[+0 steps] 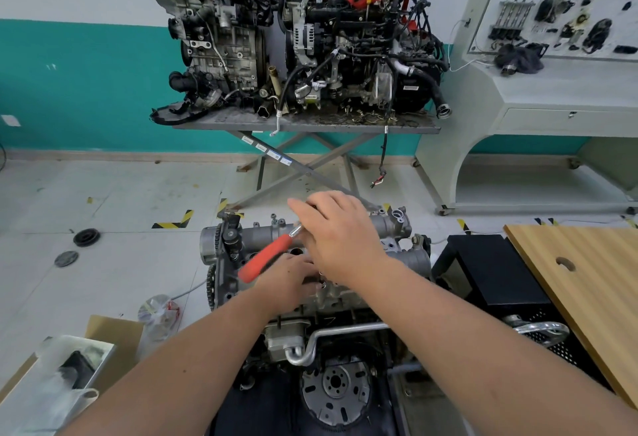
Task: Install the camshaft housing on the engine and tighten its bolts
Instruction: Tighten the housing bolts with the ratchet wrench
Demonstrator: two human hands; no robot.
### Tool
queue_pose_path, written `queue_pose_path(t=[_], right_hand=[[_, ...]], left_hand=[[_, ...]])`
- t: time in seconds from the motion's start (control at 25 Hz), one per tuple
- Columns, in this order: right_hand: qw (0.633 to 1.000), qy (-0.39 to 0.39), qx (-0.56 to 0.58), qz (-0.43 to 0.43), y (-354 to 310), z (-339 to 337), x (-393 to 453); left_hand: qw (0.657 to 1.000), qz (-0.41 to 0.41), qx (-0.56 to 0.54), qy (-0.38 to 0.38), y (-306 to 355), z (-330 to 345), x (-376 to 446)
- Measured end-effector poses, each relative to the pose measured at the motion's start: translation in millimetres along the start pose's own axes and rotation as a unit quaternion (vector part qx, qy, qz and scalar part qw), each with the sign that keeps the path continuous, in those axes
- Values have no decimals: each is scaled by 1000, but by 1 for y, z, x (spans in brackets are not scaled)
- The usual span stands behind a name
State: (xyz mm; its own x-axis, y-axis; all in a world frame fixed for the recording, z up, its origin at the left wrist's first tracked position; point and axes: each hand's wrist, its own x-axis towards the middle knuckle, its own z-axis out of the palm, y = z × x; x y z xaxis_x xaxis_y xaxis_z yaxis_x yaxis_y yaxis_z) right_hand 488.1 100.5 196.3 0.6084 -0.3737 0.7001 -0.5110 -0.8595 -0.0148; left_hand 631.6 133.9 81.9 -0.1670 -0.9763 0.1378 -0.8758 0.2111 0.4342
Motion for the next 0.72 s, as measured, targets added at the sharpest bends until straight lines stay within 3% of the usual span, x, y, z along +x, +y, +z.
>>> queue_pose_path(t=[0.12, 0.32, 0.4, 0.48, 0.52, 0.56, 0.6, 0.64, 0.72], right_hand=[[997, -78, 5, -19, 5, -11, 0], [983, -185, -10, 0, 2, -26, 14], [971, -232, -16, 65, -2, -27, 29], [932, -294, 65, 202, -3, -29, 44], [889, -304, 172, 296, -2, -31, 48], [821, -292, 304, 385, -4, -31, 48], [729, -267, 437, 454, -8, -32, 45], [637, -224, 549, 492, -10, -31, 40], [509, -97, 673, 528, -11, -23, 28]], left_hand=[[1000, 11, 14, 16, 3, -3, 3], [990, -90, 50, -101, 6, -8, 4], [987, -92, 62, -118, 7, -8, 5], [988, -90, 53, -116, 6, -6, 6], [988, -88, 47, -117, 5, -6, 6], [989, -83, 46, -115, 5, -6, 5], [989, -81, 48, -112, 4, -6, 5], [989, -82, 51, -111, 5, -6, 5], [990, -81, 52, -106, 6, -6, 6]])
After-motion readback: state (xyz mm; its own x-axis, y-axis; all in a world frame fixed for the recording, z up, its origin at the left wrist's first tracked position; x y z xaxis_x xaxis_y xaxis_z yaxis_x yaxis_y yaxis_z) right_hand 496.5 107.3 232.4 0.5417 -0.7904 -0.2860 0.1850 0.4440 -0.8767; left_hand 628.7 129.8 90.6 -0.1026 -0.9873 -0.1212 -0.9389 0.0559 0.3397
